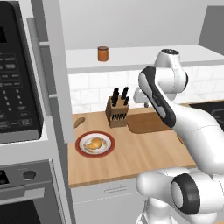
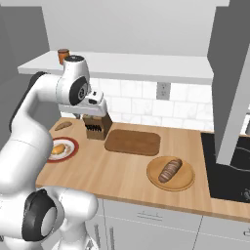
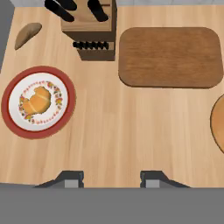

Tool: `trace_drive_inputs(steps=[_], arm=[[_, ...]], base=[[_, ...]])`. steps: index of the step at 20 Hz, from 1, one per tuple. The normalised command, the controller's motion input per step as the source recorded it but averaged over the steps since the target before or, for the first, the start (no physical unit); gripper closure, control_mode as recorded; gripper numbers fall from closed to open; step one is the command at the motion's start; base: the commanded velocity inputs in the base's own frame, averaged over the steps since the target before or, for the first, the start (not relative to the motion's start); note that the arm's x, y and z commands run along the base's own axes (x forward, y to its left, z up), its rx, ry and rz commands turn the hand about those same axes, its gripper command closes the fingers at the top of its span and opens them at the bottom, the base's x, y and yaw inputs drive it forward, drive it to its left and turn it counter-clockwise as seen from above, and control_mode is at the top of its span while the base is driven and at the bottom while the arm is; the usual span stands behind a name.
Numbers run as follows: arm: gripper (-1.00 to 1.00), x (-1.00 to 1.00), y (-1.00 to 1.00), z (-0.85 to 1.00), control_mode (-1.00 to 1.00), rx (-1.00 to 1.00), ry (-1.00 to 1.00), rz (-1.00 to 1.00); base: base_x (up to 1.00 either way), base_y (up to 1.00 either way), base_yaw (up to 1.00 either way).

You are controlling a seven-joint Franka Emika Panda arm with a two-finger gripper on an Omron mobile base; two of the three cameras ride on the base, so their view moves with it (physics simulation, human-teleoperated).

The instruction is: From the different types of pastries on the counter, select a croissant and place it on the cutting board. Then retrieve a jar of jam from the cabinet and place it alongside the croissant on the cutting board.

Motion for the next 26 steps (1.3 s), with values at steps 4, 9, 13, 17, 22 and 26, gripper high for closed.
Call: trace_drive_inputs(steps=[4, 9, 13, 17, 22, 26], arm=[[-1.0, 0.0, 0.23, -0.24, -1.0, -0.07, 0.0, 0.0], [-1.0, 0.0, 0.49, -0.61, -1.0, 0.11, 0.05, -0.11], [-1.0, -0.01, 0.38, -0.51, -1.0, 0.22, 0.05, -0.09], [-1.0, 0.08, 0.7, -0.38, -1.0, 0.01, 0.03, -0.11], [-1.0, 0.01, 0.37, -0.15, -1.0, 0.04, 0.0, -0.2], [-1.0, 0.16, 0.29, -0.26, -1.0, 0.11, 0.0, -0.14]], base=[[0.0, 0.0, 0.0], [0.0, 0.0, 0.0], [0.0, 0.0, 0.0], [0.0, 0.0, 0.0], [0.0, 0.0, 0.0], [0.0, 0.0, 0.0]])
